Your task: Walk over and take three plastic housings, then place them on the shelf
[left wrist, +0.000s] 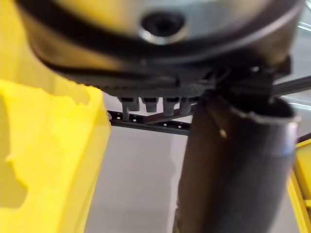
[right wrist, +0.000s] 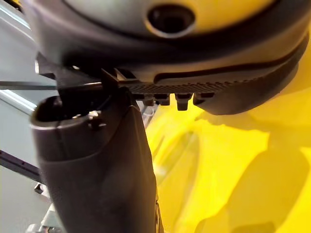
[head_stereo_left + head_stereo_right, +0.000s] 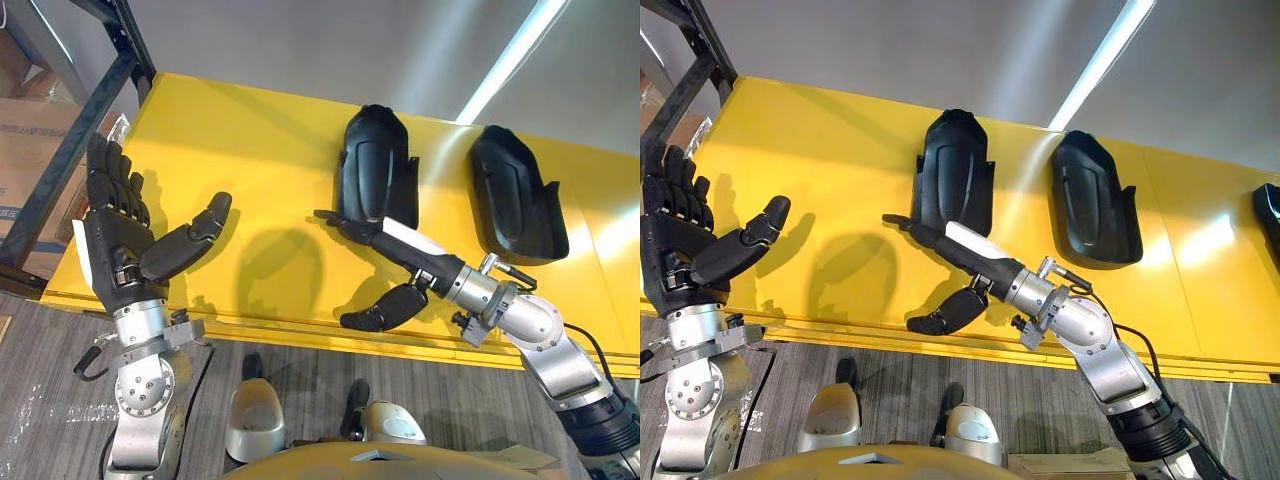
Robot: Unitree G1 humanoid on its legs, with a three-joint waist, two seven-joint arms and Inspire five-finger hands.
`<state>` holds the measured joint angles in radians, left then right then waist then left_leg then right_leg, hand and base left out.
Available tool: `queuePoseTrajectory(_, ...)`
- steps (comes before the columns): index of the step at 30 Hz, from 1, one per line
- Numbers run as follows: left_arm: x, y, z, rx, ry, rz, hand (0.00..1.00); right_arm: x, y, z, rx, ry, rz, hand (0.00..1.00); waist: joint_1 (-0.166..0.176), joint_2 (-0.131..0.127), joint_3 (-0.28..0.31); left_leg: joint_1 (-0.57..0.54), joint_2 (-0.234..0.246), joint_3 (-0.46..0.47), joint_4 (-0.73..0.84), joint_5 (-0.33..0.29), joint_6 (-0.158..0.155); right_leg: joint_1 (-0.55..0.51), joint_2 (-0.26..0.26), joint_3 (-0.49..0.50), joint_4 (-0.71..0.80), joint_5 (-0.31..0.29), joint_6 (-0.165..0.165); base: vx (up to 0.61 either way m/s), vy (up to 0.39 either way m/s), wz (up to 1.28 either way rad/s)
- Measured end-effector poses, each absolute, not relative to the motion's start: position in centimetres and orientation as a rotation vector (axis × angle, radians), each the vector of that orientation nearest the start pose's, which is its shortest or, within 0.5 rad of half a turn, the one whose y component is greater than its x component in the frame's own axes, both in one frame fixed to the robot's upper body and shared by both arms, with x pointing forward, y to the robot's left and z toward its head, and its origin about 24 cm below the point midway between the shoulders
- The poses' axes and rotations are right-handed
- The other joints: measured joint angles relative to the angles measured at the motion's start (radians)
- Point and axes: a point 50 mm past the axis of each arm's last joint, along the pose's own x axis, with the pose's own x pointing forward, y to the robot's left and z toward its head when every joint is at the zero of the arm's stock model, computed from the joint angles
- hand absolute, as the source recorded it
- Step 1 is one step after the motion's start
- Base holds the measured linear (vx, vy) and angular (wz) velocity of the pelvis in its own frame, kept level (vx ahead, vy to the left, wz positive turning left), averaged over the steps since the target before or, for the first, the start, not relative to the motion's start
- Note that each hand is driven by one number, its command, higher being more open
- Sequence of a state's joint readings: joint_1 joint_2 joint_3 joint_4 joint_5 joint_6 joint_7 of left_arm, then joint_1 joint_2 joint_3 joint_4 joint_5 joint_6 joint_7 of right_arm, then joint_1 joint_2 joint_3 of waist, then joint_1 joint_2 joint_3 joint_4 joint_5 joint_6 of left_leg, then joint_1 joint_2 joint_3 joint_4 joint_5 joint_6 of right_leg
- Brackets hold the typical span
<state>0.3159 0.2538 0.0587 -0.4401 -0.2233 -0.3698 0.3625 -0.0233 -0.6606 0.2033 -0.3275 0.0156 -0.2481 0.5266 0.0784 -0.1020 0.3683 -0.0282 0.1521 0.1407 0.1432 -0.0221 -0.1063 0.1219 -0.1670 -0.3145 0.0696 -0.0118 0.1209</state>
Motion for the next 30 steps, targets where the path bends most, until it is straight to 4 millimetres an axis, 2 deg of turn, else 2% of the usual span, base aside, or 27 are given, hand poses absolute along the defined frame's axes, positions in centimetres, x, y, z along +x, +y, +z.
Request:
queuePoseTrajectory(9, 17.5, 21.8, 11.8, -0.026, -0.505, 0.357, 1.00, 21.3, -15.0, 12.0, -0.665, -0.344, 0.893, 1.00, -0.001, -0.002, -0.001, -0.002, 0.007, 0.016, 0.032, -0.028, -0.001, 0.001, 0.001, 0.018, 0.000, -0.001, 0.000, 0.01, 0.003, -0.05)
queuePoseTrajectory(19, 17.5, 21.7, 11.9, -0.028, -0.506, 0.346, 1.00, 21.4, -15.1, 12.2, -0.661, -0.371, 0.845, 1.00, -0.002, -0.002, -0.001, -0.001, 0.008, 0.023, 0.032, -0.031, -0.002, -0.003, 0.003, 0.028, -0.001, -0.003, -0.003, 0.00, 0.000, -0.01)
queuePoseTrajectory(21, 17.6, 21.5, 11.8, -0.032, -0.504, 0.341, 1.00, 21.5, -15.2, 12.7, -0.650, -0.416, 0.790, 1.00, -0.003, -0.002, -0.001, -0.001, 0.007, 0.024, 0.030, -0.029, -0.002, -0.005, 0.003, 0.029, -0.002, -0.003, -0.004, 0.00, 0.000, 0.00)
queuePoseTrajectory(25, 17.7, 20.8, 11.6, -0.055, -0.492, 0.316, 1.00, 22.2, -16.0, 15.6, -0.550, -0.636, 0.544, 1.00, -0.005, 0.002, -0.005, 0.000, 0.004, 0.025, 0.026, -0.019, -0.002, -0.008, 0.001, 0.030, -0.002, -0.004, -0.006, 0.00, 0.000, 0.00)
queuePoseTrajectory(26, 17.7, 20.4, 11.4, -0.072, -0.485, 0.306, 1.00, 22.3, -16.4, 16.4, -0.525, -0.683, 0.491, 1.00, -0.007, 0.006, -0.014, 0.000, 0.001, 0.025, 0.023, -0.018, -0.001, -0.009, -0.002, 0.030, -0.003, -0.004, -0.006, 0.00, 0.000, 0.00)
queuePoseTrajectory(30, 17.7, 19.5, 11.1, -0.106, -0.475, 0.283, 1.00, 22.3, -16.8, 17.1, -0.389, -0.733, 0.425, 1.00, -0.012, 0.024, -0.072, 0.012, -0.007, 0.026, -0.010, -0.001, -0.001, -0.013, -0.006, 0.030, -0.005, -0.004, -0.006, 0.04, 0.005, 0.04)
